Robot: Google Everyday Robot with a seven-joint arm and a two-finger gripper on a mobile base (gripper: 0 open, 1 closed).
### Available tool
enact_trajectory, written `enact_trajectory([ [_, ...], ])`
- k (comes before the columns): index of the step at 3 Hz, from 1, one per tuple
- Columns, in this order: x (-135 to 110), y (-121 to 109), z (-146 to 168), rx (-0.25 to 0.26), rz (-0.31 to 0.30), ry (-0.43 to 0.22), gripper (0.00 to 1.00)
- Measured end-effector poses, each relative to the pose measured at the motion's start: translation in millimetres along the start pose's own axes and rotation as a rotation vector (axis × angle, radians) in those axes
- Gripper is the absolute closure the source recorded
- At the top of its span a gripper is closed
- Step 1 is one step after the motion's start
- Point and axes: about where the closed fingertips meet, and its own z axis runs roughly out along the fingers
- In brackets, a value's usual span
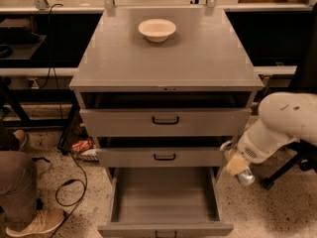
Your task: Place redbull can into bottom drawer
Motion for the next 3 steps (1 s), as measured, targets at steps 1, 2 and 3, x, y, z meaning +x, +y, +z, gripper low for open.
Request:
enact_trajectory([
  [1,10,5,18,-0.023,0.003,0.029,1.0],
  [2,17,8,42,-0.063,0.023,0.062,1.0],
  [3,33,10,132,-0.136,0.071,0.132,1.0],
])
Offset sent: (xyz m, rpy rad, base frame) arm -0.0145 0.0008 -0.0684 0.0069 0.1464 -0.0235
